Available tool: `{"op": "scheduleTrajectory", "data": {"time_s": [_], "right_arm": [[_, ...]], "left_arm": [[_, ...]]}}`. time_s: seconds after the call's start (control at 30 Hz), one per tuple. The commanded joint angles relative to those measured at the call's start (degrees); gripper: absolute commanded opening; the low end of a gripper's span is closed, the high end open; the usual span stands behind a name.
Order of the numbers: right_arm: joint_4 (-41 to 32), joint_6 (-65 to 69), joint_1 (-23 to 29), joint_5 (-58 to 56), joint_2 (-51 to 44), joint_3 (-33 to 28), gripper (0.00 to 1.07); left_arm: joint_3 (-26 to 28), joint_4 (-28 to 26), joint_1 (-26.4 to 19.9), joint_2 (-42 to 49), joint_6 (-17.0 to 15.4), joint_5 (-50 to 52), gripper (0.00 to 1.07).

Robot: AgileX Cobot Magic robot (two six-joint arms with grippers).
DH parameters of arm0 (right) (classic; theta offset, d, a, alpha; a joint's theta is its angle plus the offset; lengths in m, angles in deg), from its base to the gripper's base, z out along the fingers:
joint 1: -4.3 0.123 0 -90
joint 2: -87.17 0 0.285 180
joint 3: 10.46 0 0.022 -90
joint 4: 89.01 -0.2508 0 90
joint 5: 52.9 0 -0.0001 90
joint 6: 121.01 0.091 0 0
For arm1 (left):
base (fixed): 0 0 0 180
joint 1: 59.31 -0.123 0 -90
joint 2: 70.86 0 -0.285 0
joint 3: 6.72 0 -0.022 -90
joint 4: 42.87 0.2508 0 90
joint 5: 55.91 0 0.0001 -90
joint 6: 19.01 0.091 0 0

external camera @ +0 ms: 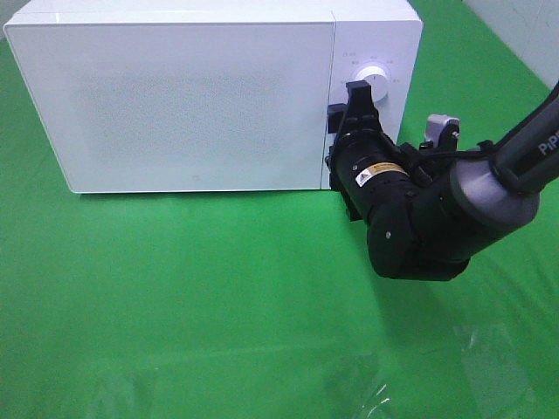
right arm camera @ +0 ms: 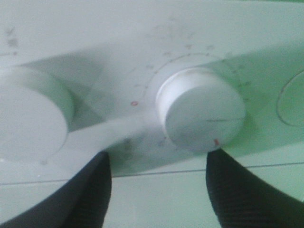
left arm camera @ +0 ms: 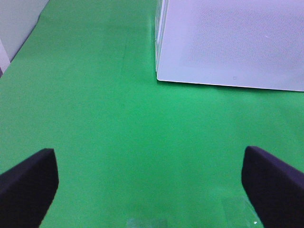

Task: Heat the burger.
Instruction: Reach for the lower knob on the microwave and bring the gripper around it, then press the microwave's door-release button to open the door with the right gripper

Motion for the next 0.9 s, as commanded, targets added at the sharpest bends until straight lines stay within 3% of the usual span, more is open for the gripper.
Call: {"op": "scheduleTrajectory", "data": {"time_s": [0.03, 0.6, 0.7, 0.9], "right_arm": [[1.38, -1.55, -0.4, 5.21, -1.32, 1.26, 0.66], [9.74, -15.76, -0.4, -20.23, -14.9, -6.65, 0.68], [11.23, -25.5, -0.4, -32.2, -19.37, -6.76, 0.68], [12.09, -41.6, -0.57, -44.06, -24.18, -6.65, 0.68]], "left_arm": [[-0.11, 0.0, -0.06, 1.43, -0.11, 0.4, 0.98], [-0.11, 0.0, -0.06, 1.43, -0.11, 0.4, 0.98], [-0.11, 0.0, -0.06, 1.43, -0.11, 0.4, 0.98], [-0.11, 0.0, -0.06, 1.43, -0.11, 0.4, 0.98]]}}
